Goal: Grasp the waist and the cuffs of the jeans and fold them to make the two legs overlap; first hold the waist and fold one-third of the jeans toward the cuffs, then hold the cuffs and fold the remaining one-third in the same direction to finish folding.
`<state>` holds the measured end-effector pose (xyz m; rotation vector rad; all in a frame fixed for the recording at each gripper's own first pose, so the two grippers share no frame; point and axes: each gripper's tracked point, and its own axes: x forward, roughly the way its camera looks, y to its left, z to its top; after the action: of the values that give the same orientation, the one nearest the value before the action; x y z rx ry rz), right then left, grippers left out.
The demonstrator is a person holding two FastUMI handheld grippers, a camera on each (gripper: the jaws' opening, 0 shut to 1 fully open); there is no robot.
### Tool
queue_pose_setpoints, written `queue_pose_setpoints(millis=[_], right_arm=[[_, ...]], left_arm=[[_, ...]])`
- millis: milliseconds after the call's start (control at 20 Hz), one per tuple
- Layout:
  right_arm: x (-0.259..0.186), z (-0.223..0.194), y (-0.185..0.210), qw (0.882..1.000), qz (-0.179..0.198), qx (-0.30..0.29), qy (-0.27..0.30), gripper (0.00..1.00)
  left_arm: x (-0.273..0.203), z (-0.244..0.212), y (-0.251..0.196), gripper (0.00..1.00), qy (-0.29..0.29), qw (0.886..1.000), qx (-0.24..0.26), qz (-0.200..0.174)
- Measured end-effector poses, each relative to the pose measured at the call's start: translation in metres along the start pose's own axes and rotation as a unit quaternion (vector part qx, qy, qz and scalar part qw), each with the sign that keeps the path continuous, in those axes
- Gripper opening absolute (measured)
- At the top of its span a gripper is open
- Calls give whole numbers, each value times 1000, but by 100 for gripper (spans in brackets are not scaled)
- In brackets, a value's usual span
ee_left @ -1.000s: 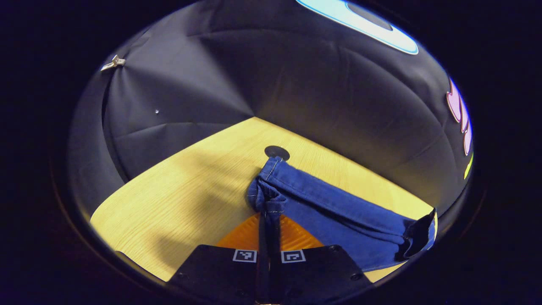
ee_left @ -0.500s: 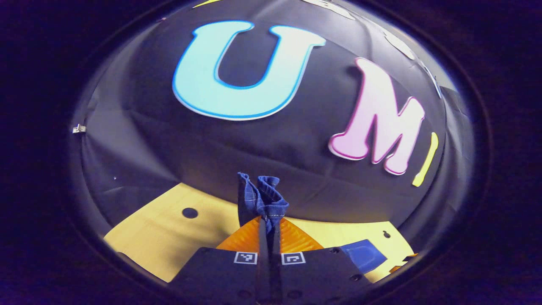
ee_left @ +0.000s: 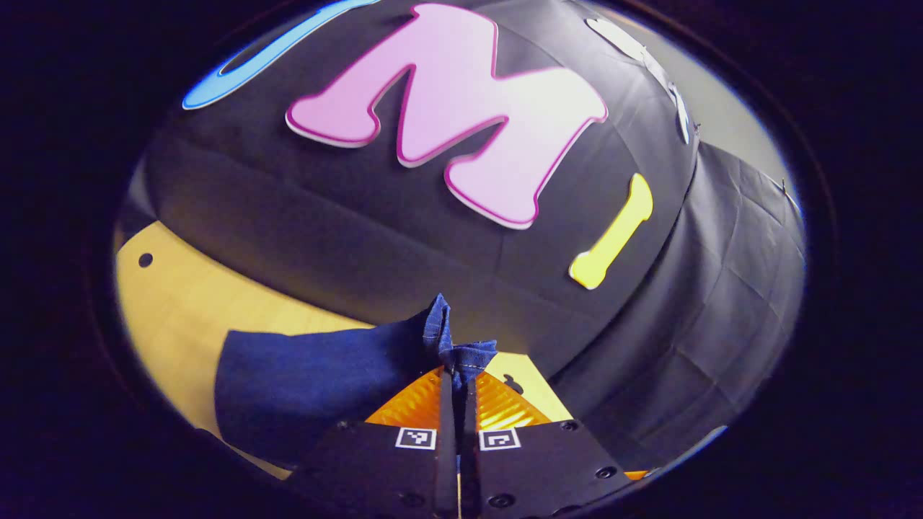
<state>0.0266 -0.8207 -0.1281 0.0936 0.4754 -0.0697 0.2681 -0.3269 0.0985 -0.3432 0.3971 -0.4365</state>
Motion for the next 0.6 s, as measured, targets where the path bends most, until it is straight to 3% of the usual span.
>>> queue_pose_setpoints(millis=[100, 200, 300, 350, 600], right_arm=[[-15, -1, -9, 1000, -7, 15, -4, 98], [-30, 0, -15, 1000, -15, 12, -13, 98], [-47, 2, -14, 1000, -12, 17, -19, 97], [-58, 3, -11, 999, -6, 24, -23, 98], [-132, 44, 6, 997, 16, 21, -75, 98]], left_arm=[[13, -34, -2, 14, 47, 999, 2, 6], [-2, -45, -7, 51, 76, 997, -2, 4], [-25, -41, -15, 86, 51, 999, 6, -3], [-45, -30, -16, 97, 31, 999, 14, 2], [-189, 40, -27, 97, -67, 996, 46, 37]])
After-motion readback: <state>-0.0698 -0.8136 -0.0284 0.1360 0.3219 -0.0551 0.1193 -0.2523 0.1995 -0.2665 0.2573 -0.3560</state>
